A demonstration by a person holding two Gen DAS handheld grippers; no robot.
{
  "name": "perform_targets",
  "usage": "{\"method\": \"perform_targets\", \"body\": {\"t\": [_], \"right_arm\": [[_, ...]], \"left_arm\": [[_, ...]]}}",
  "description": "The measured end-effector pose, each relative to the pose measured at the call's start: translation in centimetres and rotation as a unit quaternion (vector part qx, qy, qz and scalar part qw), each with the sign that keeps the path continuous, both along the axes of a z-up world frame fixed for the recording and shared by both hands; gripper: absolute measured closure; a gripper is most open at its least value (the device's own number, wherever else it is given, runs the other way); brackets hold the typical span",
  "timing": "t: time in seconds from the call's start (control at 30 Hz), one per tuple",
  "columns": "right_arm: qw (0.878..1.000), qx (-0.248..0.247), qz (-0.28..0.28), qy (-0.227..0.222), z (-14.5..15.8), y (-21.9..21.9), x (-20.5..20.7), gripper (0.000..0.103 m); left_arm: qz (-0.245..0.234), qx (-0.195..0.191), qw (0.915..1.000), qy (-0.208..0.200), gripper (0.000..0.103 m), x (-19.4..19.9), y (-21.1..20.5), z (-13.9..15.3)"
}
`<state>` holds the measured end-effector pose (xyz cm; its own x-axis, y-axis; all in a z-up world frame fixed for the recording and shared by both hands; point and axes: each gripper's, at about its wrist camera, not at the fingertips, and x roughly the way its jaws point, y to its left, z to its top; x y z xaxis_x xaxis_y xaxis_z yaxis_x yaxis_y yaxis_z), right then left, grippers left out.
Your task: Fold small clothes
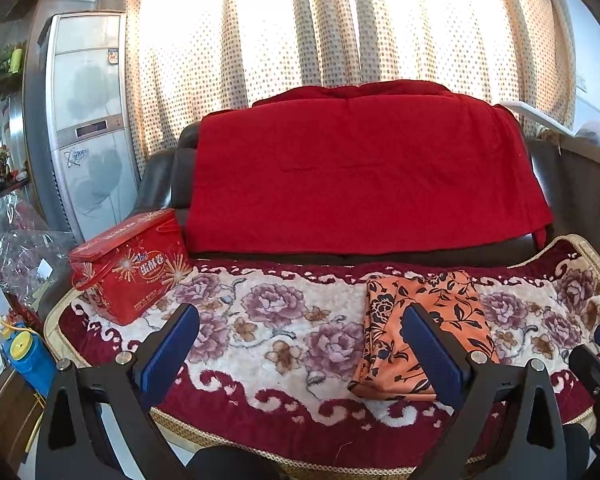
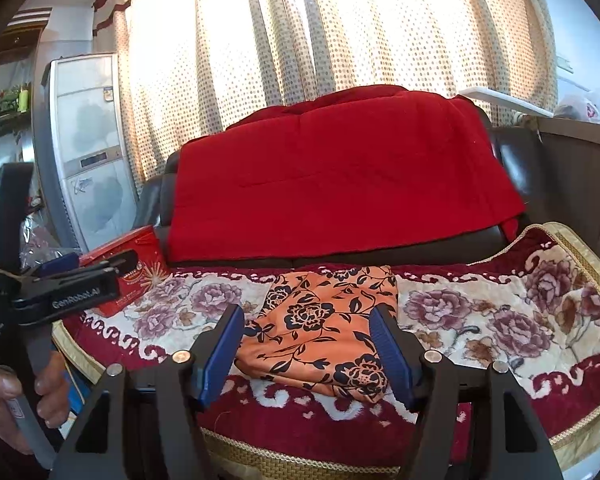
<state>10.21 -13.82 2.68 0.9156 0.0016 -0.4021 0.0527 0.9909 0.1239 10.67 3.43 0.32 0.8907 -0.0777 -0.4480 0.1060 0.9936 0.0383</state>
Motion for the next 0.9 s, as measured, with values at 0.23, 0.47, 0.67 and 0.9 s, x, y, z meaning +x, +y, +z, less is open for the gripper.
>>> {"method": "perform_targets", "body": {"t": [0.23, 0.47, 0.67, 0.9], "right_arm": [[1.000, -0.004, 0.002, 0.007, -0.1, 0.3, 0.1, 0.034], [1.000, -0.012, 0.000, 0.010, 0.0, 0.8, 0.0, 0.034], [1.000, -0.019, -0.002, 0.003, 0.6, 1.4, -0.3, 0.034], [1.000, -0.027, -0.009, -0.003, 1.5, 2.2, -0.7, 0.034]], "left_arm": [[-0.005, 0.002, 0.9999, -0.013, 0.002, -0.9, 0.2, 0.6], [-0.011, -0.002, 0.9998, -0.018, 0.002, -1.4, 0.5, 1.0], [-0.010, -0.004, 0.9996, -0.026, 0.002, -2.0, 0.9, 1.4], [-0.010, -0.010, 0.9995, -0.029, 0.002, -2.1, 1.7, 1.6]]}}
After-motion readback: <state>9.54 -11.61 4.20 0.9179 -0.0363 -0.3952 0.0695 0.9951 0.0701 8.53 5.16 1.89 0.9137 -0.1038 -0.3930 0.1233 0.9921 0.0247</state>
